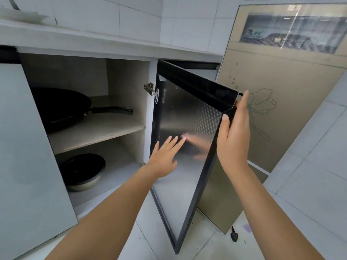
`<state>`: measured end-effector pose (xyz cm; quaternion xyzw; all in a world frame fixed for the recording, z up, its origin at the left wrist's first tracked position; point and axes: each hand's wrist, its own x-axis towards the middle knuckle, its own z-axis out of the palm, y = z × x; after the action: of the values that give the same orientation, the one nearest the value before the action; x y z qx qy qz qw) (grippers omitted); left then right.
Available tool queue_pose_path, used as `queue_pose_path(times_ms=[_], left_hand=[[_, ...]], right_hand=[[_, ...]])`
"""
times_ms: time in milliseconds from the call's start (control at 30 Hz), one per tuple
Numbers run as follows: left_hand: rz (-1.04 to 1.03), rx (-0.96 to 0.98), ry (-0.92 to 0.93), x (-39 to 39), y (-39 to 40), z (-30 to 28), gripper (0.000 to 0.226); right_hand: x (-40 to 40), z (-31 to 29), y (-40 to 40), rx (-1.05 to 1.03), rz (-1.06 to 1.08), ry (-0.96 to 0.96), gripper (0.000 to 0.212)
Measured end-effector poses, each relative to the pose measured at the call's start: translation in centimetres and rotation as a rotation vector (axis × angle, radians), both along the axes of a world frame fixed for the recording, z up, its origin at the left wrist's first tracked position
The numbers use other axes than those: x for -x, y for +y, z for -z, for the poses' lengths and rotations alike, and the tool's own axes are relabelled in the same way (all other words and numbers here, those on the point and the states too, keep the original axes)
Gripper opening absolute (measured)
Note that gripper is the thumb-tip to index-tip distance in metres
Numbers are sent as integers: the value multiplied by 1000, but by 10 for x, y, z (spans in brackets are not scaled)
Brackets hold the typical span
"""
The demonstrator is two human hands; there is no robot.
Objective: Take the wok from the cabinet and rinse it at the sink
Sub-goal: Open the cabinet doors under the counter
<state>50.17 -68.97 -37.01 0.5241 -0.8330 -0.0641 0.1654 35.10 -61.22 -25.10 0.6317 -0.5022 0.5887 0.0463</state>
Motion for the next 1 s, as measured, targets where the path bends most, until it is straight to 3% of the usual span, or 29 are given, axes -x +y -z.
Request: queue_pose_path(times_ms=[200, 300, 367, 400, 467, 567, 767, 1000], left_hand=[[7, 3, -26, 6, -1, -5, 74], [5, 42, -55, 0, 0, -7, 72], [-45, 83, -76, -14, 2, -8, 68], [-88, 109, -90, -24, 3, -8, 65], [-198, 158, -122, -50, 6, -9, 62], [-369, 258, -149, -98, 13, -9, 55], [-671, 584, -206, -199, 26, -25, 45], [-894, 573, -311, -285, 45, -46, 66]], right_hand=[[-3, 5, 3, 53, 144, 134, 54], [-7, 14, 7, 124, 211, 211, 76], [-5, 21, 3, 225, 312, 285, 45], [-5, 28, 0, 293, 336, 335, 43], [-14, 39, -3, 375, 272, 404, 57], [-42, 55, -9, 370, 137, 414, 59], [-123, 66, -41, 136, -171, 360, 58], [-230, 80, -64, -200, -543, 407, 58]])
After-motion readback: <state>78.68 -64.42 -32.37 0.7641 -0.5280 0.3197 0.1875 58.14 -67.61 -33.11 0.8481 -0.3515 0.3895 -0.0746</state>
